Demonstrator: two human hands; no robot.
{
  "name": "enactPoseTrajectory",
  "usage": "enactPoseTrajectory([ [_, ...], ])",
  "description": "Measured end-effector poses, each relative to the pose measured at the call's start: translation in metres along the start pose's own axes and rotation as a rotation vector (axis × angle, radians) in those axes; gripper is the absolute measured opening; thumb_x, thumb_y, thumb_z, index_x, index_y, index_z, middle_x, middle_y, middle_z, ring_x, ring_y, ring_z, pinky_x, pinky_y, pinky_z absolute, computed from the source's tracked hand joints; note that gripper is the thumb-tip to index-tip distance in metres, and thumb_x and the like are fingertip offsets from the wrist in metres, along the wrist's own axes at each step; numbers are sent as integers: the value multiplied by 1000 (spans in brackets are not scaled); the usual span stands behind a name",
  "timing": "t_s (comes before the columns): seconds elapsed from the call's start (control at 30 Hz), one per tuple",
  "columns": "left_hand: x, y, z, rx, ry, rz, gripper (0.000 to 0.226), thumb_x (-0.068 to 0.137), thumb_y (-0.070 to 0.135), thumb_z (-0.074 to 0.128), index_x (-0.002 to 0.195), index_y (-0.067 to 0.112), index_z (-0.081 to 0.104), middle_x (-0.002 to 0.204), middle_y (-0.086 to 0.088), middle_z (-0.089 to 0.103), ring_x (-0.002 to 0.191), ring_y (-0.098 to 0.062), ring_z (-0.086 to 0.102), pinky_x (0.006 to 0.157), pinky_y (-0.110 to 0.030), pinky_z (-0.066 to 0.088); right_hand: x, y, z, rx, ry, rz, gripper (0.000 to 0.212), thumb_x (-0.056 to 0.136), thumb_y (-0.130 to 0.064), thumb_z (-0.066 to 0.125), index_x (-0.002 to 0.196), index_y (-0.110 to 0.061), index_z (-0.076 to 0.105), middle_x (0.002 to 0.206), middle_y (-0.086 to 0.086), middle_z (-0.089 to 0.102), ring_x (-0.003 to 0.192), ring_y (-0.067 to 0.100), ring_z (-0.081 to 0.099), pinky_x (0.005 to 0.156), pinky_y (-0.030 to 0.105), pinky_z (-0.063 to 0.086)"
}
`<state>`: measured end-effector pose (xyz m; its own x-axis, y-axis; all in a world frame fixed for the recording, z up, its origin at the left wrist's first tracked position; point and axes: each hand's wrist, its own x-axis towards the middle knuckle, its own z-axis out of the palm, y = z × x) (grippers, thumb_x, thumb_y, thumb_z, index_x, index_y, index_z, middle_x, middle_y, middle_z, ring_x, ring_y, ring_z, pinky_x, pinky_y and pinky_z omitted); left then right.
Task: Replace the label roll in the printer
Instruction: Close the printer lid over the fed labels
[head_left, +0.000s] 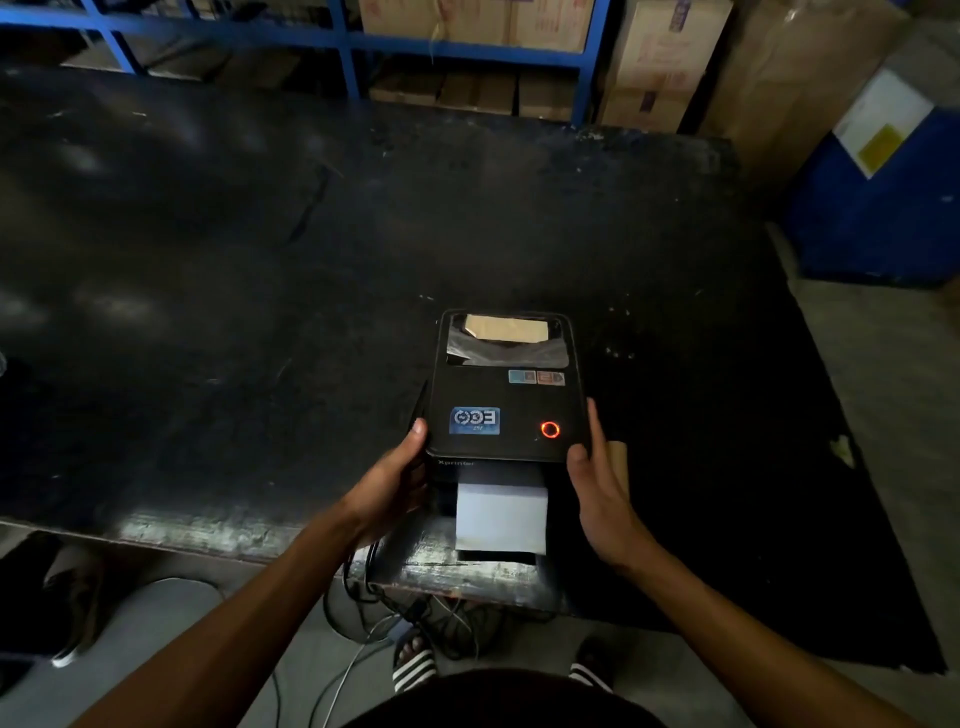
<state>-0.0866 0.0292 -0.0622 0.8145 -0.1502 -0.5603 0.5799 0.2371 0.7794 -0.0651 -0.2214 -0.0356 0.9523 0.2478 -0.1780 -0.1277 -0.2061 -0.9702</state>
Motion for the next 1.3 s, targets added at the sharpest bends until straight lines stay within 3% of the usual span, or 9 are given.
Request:
enactPoseTrajectory([
  [0.13,0,-5,3,-65,5,84,42,84,57,55,98,22,75,77,10,74,68,1,67,57,-15,51,1,10,2,166,26,34,63,92,-43,47,146,-44,15,131,-39,41,117,-19,46,96,10,43],
  [0.27,-1,-6,4,10,122,92,45,83,56,56,103,20,74,97,-6,77,96,-17,71,67,-20,53,1,28,11,266,39,151,53,88,-50,54,138,-36,43,135,-16,58,121,-3,54,92,12,45],
  [0.37,1,-8,4,27,130,109,53,81,56,55,102,9,68,106,-15,55,111,-42,36,75,-19,55,2,34,12,254,67,179,55,85,-55,55,136,-35,49,124,-23,64,117,-4,57,83,5,46],
  [0.53,3,-7,-3,32,64,156,45,72,67,68,86,24,69,51,-10,36,42,-13,49,49,-18,38,3,35,12,297,100,178,52,82,-55,54,130,-37,53,119,-37,61,112,-11,56,80,8,46],
  [0.77,10,-12,-12,-6,4,214,59,78,56,71,112,13,48,51,13,31,44,-6,26,44,-20,23,3,35,11,291,93,151,48,87,-43,53,134,-34,48,106,-57,51,111,-15,55,100,25,41],
  [1.03,7,-13,-7,-12,24,236,35,74,62,71,76,28,63,52,12,25,47,-7,21,44,-19,24,2,35,10,292,103,176,61,80,-53,57,137,-34,48,122,-26,64,120,2,57,113,39,37],
  [1.17,2,-11,-2,-26,20,231,34,72,63,71,76,30,69,50,11,23,48,-8,16,47,-25,15,1,34,11,279,75,163,50,79,-55,58,128,-45,51,114,-40,61,115,-5,57,108,36,38],
  [1.27,-2,-8,3,-46,48,210,52,81,60,64,110,17,70,43,-7,42,60,-13,-14,54,-25,39,1,34,10,283,78,168,59,78,-58,58,133,-39,51,123,-24,64,120,3,57,110,38,39],
  [1.3,-2,-7,5,-57,87,189,65,88,54,57,129,4,55,104,-36,52,80,-23,-22,102,-55,42,1,34,10,286,80,168,63,78,-58,58,135,-36,49,127,-20,63,122,5,56,111,39,39],
])
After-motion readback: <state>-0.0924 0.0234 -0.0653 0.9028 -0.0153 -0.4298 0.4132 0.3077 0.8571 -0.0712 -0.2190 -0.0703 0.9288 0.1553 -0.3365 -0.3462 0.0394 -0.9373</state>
